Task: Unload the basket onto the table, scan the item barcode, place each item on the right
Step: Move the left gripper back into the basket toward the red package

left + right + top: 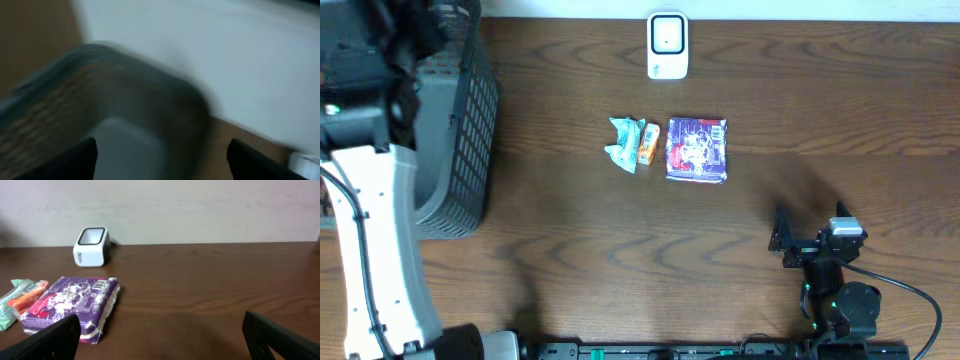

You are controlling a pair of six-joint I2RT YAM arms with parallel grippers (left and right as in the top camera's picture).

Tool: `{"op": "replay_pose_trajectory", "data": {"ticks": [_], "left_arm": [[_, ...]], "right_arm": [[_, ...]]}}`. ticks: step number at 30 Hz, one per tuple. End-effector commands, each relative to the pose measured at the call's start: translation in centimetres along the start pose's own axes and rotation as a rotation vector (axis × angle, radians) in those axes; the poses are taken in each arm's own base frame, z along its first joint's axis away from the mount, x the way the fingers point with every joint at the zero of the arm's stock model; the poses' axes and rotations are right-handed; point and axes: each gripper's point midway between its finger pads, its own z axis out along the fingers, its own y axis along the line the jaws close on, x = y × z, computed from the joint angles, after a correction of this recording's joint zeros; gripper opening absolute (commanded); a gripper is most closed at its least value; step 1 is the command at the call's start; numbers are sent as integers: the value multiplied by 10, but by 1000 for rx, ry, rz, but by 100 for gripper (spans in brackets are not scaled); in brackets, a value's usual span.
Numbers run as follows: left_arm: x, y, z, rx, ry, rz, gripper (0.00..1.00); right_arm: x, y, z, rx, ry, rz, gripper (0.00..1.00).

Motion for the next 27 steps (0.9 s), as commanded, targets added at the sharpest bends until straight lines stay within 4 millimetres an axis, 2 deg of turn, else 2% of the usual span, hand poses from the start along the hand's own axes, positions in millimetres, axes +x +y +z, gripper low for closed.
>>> {"op": "replay_pose_trajectory", "data": {"ticks": [1, 5, 10, 12, 21, 27], "left_arm": [[19, 60, 22, -205, 77, 48, 83], [49, 105, 42, -301, 186, 37, 83], [99, 145, 62, -379, 338, 81, 83], [113, 157, 67, -420, 370, 111, 83], [185, 171, 96, -365, 503, 418, 82], [230, 187, 108, -372, 558, 428, 81]], "right_arm": [[0, -5, 0, 21, -1, 11, 99], [0, -5, 0, 20, -1, 11, 99], [0, -5, 0, 21, -1, 11, 99], [0, -5, 0, 20, -1, 11, 99], [0, -5, 0, 20, -1, 11, 99], [0, -5, 0, 20, -1, 11, 99]]}}
